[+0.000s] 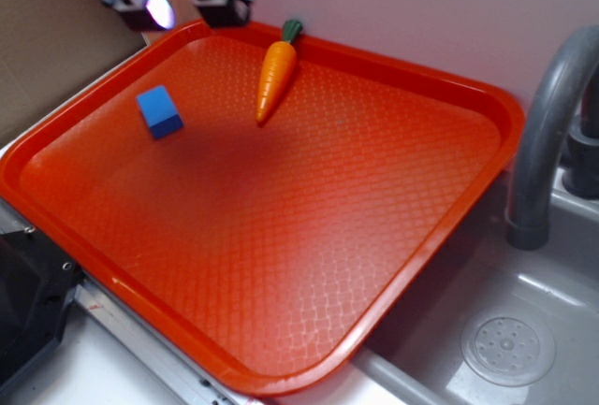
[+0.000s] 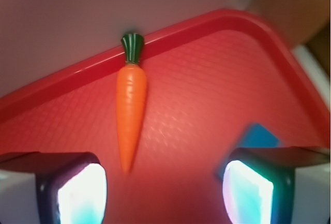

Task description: Grab the carrot.

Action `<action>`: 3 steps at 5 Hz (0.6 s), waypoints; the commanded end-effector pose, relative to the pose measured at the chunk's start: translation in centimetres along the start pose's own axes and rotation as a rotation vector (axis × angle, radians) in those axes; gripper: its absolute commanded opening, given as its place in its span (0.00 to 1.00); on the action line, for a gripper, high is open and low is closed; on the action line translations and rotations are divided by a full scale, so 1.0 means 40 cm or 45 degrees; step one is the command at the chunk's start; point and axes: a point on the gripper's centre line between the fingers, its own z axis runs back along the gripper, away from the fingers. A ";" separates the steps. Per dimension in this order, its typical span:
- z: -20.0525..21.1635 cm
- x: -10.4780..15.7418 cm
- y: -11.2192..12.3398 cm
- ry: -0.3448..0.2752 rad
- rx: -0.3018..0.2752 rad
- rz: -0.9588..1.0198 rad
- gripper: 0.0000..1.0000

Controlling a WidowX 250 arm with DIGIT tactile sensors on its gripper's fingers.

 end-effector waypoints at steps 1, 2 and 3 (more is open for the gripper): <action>-0.078 0.077 -0.067 -0.033 -0.047 -0.063 1.00; -0.138 0.096 -0.064 -0.029 0.037 -0.060 1.00; -0.184 0.100 -0.056 0.001 0.057 -0.066 1.00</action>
